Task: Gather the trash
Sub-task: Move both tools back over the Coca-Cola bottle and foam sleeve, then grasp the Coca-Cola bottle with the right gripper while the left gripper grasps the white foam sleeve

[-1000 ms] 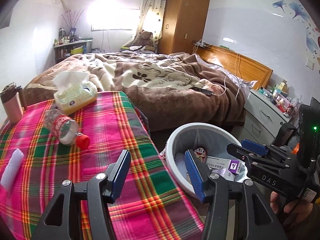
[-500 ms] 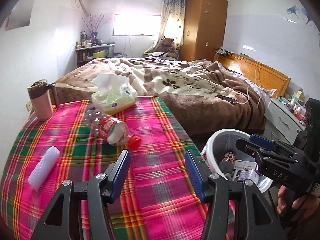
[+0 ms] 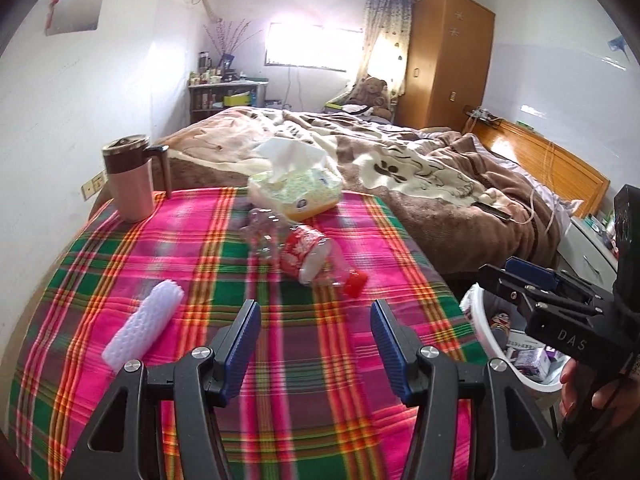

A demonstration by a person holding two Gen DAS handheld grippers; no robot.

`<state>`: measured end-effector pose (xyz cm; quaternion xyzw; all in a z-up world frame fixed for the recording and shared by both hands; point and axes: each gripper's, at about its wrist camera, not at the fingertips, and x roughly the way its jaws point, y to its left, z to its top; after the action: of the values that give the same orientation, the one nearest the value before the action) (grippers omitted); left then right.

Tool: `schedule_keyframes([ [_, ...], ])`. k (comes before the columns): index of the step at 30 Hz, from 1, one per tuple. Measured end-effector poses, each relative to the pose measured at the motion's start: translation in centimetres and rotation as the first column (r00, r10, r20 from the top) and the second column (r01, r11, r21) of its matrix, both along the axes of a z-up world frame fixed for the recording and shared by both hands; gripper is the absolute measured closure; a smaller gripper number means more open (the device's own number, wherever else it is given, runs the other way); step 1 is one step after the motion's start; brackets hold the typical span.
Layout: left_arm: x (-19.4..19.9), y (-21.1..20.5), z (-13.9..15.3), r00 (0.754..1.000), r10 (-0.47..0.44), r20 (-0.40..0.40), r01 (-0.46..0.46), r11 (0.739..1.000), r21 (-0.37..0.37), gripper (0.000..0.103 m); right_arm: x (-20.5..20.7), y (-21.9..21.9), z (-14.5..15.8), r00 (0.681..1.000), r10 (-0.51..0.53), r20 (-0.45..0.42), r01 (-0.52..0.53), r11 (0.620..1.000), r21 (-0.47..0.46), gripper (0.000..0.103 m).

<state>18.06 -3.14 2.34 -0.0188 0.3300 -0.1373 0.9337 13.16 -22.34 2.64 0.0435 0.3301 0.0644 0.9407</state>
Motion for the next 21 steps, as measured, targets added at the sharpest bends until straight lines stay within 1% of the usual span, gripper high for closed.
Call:
schedule_keyframes([
  [5,1.2,3.2,-0.9,0.998,0.061,-0.024,-0.061,0.998,0.002,0.046,2.1,2.3,-0.6,0.998,0.057,-0.022,-0.057,0.998,-0.010,0.042],
  [9,2.1,5.5,-1.7,0.993,0.109,-0.039,-0.109,0.994,0.018,0.045,3.7,3.9,-1.3,0.995,0.094,-0.043,-0.095,0.995,-0.021,0.036],
  [11,2.5,6.6,-2.2,0.991,0.125,-0.049,-0.123,0.992,0.026,0.043,4.6,4.6,-1.4,0.992,0.113,-0.050,-0.114,0.993,-0.026,0.035],
  [14,3.1,8.3,-2.9,0.986,0.151,-0.068,-0.149,0.988,0.037,0.043,5.9,5.7,-1.5,0.987,0.146,-0.062,-0.148,0.989,-0.027,0.035],
  [18,4.0,10.5,-4.0,0.982,0.161,-0.098,-0.159,0.987,0.024,0.042,7.8,7.1,-2.0,0.977,0.190,-0.097,-0.192,0.981,-0.018,0.034],
  [21,4.7,11.5,-4.7,0.977,0.181,-0.109,-0.175,0.983,0.057,0.042,9.1,8.2,-2.3,0.971,0.210,-0.111,-0.216,0.976,-0.039,0.033],
])
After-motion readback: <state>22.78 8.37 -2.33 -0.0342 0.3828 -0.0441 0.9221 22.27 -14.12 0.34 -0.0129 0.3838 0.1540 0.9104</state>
